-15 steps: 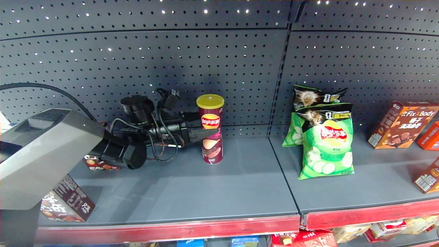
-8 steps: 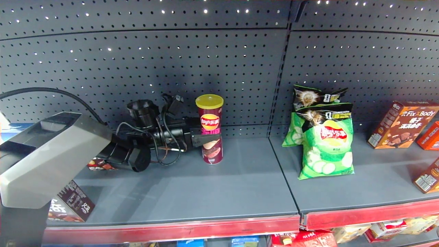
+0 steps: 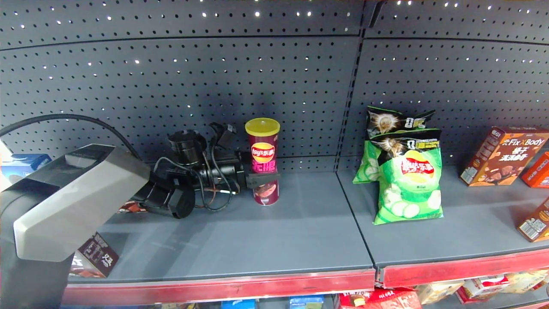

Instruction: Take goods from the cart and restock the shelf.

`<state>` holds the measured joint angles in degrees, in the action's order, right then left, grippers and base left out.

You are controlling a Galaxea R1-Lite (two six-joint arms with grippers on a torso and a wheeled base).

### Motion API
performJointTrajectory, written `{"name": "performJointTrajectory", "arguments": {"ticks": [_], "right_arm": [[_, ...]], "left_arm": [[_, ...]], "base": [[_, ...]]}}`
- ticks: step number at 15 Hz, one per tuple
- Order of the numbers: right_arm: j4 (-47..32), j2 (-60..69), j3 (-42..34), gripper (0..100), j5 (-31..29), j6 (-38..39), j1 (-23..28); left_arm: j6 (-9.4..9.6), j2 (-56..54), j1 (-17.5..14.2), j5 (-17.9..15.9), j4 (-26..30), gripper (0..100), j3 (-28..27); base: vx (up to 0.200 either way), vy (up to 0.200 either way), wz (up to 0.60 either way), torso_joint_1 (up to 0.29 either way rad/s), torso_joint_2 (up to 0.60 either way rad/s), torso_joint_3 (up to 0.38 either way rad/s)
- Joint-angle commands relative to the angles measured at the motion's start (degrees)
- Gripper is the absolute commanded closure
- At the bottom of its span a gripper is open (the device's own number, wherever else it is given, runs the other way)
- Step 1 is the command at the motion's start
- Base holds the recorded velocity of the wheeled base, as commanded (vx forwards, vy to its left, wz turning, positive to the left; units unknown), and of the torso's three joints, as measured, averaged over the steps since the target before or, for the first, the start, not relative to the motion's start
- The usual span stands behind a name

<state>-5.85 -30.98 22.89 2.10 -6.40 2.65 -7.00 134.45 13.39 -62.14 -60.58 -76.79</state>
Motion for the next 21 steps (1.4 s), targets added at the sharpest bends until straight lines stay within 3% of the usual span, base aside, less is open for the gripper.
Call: {"name": "performJointTrajectory", "arguments": {"ticks": [1,10,20,21], "right_arm": [[-0.04,-0.05,-0.04,100,0.01,-0.02,-0.01],[-0.13,0.04,0.13,100,0.01,-0.02,0.08],[-0.13,-0.05,0.05,100,0.01,-0.02,0.08],[-0.13,-0.05,0.05,100,0.01,-0.02,0.08]], "left_arm": [[-0.03,-0.24,0.24,0.0,0.02,0,-0.03],[0.14,-5.78,-0.11,0.88,-2.79,0,8.32],[0.14,-5.87,-0.64,1.14,-2.71,0,8.76],[0.14,-5.95,-0.47,2.28,-2.71,0,8.76]], "base": [[0.0,0.0,0.0,0.0,0.0,0.0],[0.0,0.0,0.0,0.0,0.0,0.0],[0.0,0.0,0.0,0.0,0.0,0.0],[0.0,0.0,0.0,0.0,0.0,0.0]]}}
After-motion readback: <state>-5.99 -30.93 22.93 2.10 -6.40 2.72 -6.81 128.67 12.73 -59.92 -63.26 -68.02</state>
